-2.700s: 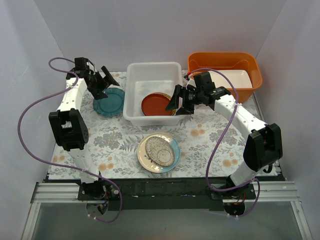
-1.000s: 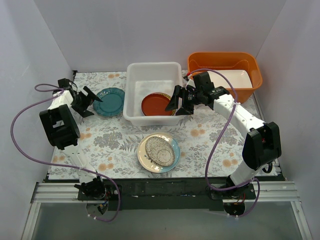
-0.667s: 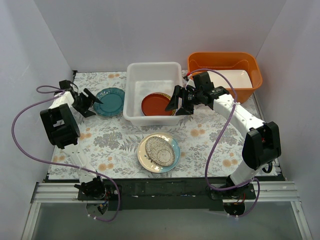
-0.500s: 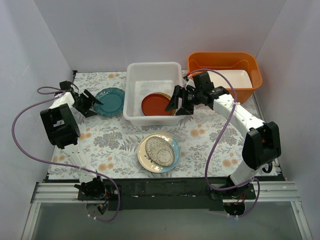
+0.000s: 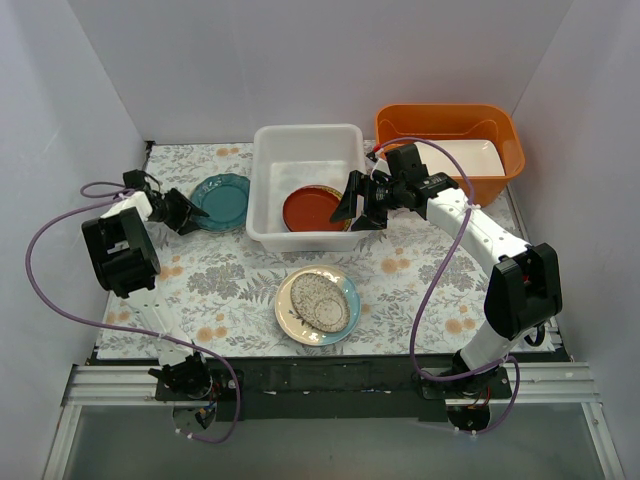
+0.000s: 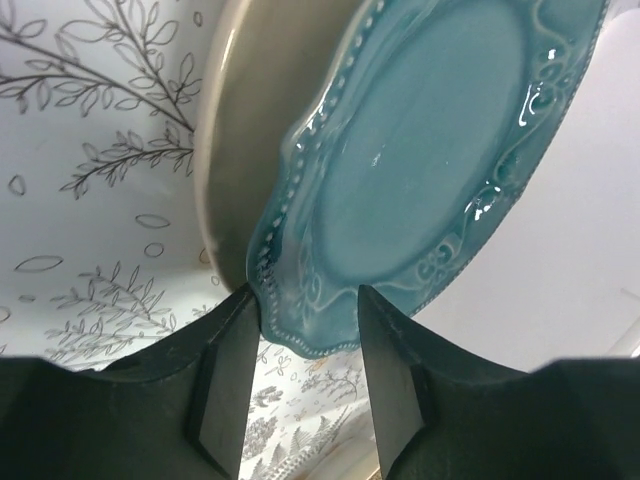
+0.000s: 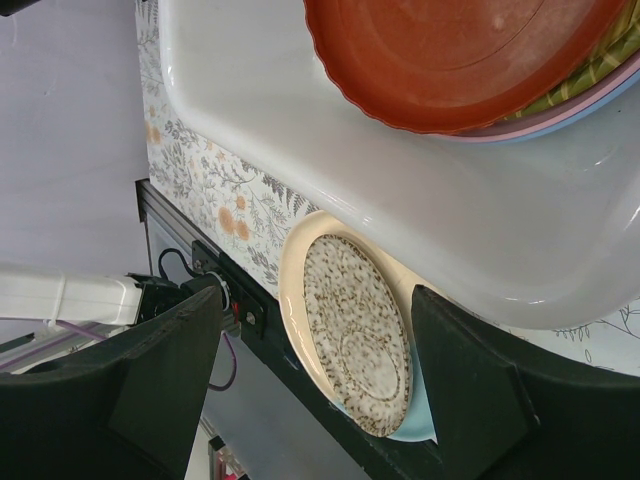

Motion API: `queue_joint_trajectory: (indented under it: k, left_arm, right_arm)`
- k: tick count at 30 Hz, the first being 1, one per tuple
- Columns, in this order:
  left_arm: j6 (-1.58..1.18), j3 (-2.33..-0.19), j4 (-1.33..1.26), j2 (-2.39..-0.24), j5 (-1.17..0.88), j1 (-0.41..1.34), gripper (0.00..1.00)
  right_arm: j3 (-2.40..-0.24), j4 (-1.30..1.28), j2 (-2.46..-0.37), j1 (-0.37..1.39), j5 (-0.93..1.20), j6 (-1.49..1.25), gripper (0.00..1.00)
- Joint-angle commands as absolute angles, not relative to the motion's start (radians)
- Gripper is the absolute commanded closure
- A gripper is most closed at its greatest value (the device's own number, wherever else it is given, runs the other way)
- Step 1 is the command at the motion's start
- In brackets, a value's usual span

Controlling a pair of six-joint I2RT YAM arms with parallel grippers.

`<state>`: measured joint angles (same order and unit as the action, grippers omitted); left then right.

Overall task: Place the plates into the plastic bin on the countertop
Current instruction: Pick up the plate at the center of the board.

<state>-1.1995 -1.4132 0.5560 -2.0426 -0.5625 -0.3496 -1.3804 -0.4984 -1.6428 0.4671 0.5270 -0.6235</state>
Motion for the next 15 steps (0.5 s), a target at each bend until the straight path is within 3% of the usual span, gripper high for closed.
queue_joint_trajectory:
  k: [1,15]
  left_arm:
    - [-1.206,-1.364,0.479,-2.0,-0.597,-0.344,0.59]
    - [-1.258,-1.302,0.345,-2.019,-0.624,-0.342,0.66]
  right_arm:
    - [-1.41,-0.492,-1.646,0.471,0.534,-0.607,0.17]
    - [-1.404,-0.491,-1.646,0.469,0.531,-0.612,0.18]
